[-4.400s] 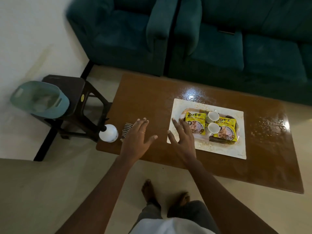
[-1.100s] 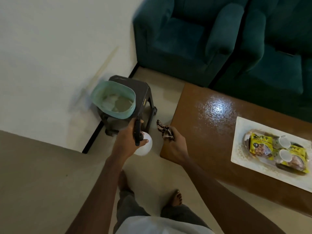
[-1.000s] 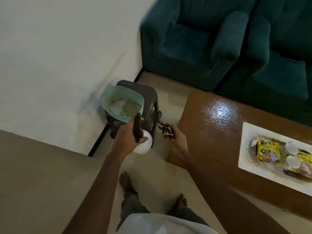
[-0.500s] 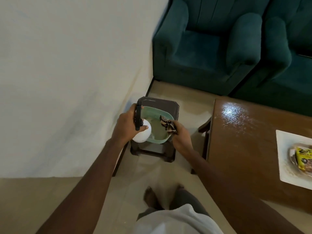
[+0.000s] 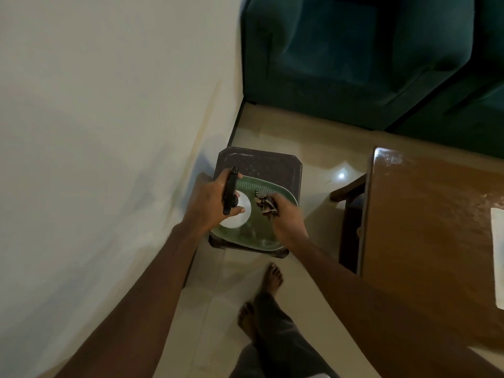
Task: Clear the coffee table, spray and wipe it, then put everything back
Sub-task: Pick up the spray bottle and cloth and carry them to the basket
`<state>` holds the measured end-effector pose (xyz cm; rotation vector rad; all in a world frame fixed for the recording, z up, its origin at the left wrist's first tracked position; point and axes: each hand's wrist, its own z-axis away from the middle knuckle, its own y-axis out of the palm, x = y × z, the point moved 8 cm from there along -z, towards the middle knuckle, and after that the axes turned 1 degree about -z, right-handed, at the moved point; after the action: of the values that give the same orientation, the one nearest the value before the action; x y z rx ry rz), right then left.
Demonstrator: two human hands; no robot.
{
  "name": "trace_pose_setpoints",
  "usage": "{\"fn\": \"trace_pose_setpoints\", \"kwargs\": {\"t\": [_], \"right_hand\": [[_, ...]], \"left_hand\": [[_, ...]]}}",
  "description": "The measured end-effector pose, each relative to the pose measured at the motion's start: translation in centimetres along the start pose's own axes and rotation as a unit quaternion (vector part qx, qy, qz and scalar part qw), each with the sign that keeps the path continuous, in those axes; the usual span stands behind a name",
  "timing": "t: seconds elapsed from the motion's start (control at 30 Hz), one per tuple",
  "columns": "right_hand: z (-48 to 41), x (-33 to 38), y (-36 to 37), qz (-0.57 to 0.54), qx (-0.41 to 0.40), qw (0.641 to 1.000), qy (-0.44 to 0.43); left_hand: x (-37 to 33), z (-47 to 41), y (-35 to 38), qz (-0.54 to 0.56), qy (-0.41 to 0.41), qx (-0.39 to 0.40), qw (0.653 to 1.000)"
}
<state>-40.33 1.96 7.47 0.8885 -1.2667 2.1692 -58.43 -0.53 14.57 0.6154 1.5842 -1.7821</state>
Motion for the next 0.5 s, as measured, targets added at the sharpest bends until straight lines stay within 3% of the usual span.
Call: {"fn": "trace_pose_setpoints", "kwargs": {"t": [0.17, 0.3, 0.4, 0.5], "right_hand": [[-3.3, -2.3, 3.4, 0.057, 0.015, 0.998, 0.019], [-4.7, -3.2, 5.9, 0.183, 0.022, 0.983, -0.016], [-5.2, -4.8, 8.7, 0.286, 0.117, 0.951, -0.009], [-4.6, -6.5, 10.1, 0.278, 0.201, 0.938, 0.043]], "left_hand": [[4.5, -2.2, 2.8, -0.019, -0.016, 0.046, 0.999], [7.6, -3.3, 4.1, -0.038, -0.029, 0.053, 0.997], [9.0, -3.7, 4.9, -0.035, -0.032, 0.047, 0.998], [9.8, -3.8, 5.1, -0.011, -0.036, 0.045, 0.998]]}}
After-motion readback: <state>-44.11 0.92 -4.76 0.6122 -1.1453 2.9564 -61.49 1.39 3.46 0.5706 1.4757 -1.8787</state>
